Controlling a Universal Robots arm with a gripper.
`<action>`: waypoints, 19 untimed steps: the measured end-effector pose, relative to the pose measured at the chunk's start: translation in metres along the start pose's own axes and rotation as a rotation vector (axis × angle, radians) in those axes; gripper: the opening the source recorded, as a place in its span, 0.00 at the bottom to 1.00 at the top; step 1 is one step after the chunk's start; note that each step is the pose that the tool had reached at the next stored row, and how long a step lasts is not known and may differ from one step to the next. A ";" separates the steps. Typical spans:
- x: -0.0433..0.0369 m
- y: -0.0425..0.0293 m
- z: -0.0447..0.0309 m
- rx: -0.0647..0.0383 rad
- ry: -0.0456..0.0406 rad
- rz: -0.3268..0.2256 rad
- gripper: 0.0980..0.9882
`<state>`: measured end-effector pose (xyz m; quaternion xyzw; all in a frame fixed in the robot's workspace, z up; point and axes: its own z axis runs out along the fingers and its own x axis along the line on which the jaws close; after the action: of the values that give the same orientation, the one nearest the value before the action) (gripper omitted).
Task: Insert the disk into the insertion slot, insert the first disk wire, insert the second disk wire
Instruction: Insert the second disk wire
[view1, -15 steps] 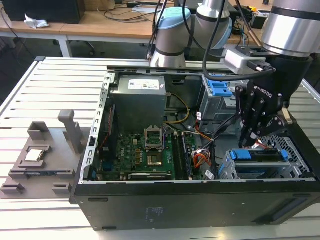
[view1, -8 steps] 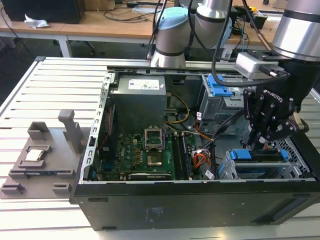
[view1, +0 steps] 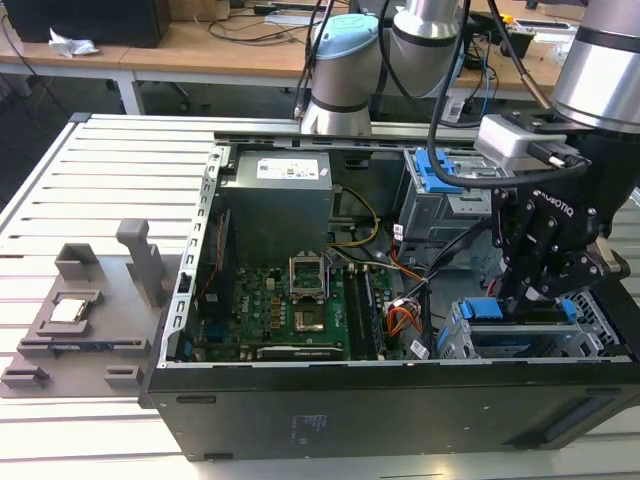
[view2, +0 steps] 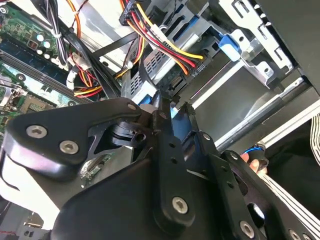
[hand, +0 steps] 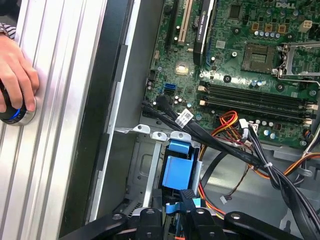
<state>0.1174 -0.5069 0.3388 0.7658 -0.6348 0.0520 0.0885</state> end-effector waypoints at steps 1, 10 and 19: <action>0.0000 0.0000 0.0000 0.000 -0.0001 0.000 0.21; 0.0003 0.0000 0.0001 0.000 0.0000 0.000 0.06; 0.0025 0.0007 -0.0091 0.002 -0.0138 -0.001 0.06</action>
<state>0.1175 -0.5077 0.3482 0.7664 -0.6352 0.0475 0.0832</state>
